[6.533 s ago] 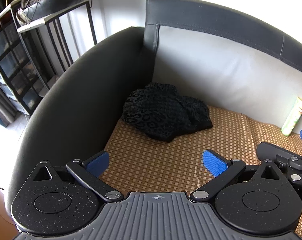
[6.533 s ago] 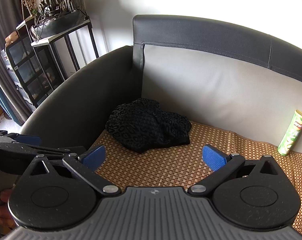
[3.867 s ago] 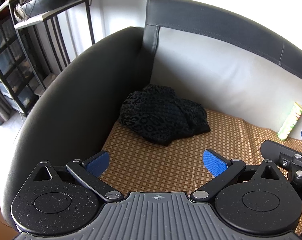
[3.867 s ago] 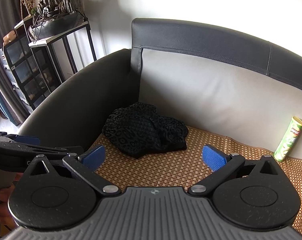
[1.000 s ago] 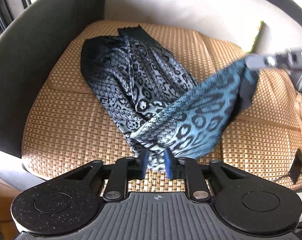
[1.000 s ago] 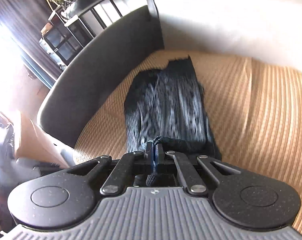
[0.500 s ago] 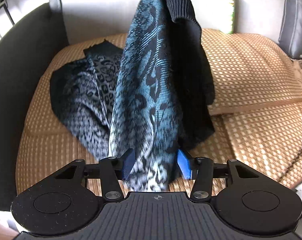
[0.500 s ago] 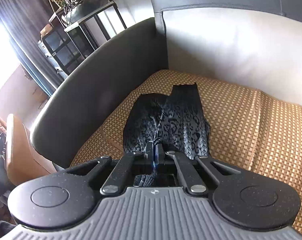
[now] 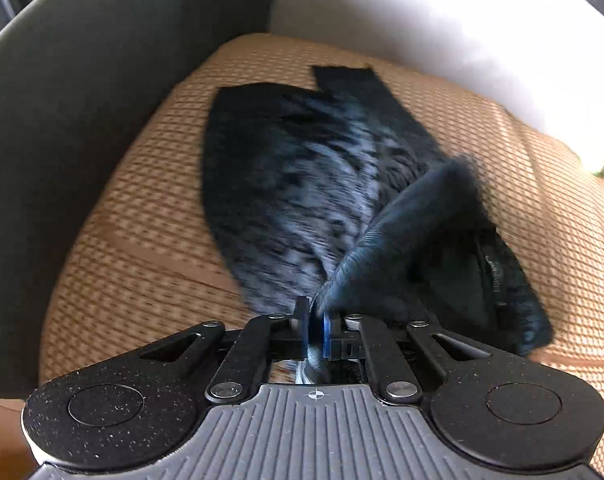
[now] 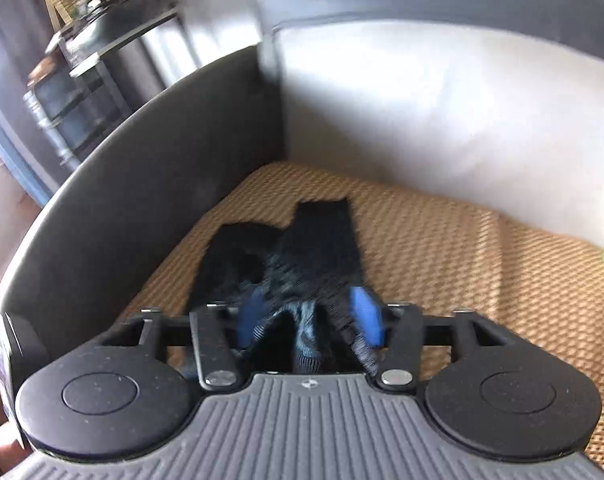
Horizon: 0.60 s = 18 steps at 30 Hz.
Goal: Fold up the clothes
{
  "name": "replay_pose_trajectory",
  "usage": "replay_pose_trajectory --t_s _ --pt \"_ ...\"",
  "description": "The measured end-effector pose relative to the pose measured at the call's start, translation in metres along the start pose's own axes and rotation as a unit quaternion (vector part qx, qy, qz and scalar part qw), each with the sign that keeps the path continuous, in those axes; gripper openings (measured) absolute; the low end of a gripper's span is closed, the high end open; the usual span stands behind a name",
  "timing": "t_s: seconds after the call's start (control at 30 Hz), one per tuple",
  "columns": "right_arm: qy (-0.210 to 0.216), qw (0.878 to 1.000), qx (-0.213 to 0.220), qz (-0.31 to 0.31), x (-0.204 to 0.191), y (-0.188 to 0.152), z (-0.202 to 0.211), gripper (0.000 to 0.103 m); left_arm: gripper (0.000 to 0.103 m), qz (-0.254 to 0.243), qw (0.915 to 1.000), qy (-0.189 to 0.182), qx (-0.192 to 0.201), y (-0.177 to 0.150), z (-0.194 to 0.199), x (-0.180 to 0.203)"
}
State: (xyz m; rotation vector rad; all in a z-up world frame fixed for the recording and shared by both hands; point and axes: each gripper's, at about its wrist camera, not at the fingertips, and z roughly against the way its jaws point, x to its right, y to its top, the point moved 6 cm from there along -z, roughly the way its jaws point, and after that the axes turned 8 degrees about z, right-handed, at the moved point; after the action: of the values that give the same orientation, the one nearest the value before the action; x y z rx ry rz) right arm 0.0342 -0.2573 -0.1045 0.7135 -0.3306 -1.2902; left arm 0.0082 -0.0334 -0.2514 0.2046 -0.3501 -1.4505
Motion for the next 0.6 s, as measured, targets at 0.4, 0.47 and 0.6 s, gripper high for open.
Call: replay_pose_trajectory --t_s 0.4,0.47,0.6 --pt "-0.003 0.987 -0.124 -0.101 0.015 -0.13 -0.013 0.057 0.052 -0.111 0.9932 -0.032 0.007 -0.018 0.012 0.031" --pt "-0.003 0.983 -0.138 -0.122 0.007 -0.153 -0.022 0.057 0.055 -0.127 0.991 -0.042 0.009 -0.011 0.005 0.044" --pt "-0.003 0.977 -0.158 -0.144 -0.004 -0.183 -0.041 0.058 0.056 -0.151 0.9865 -0.065 -0.003 -0.005 -0.01 0.071"
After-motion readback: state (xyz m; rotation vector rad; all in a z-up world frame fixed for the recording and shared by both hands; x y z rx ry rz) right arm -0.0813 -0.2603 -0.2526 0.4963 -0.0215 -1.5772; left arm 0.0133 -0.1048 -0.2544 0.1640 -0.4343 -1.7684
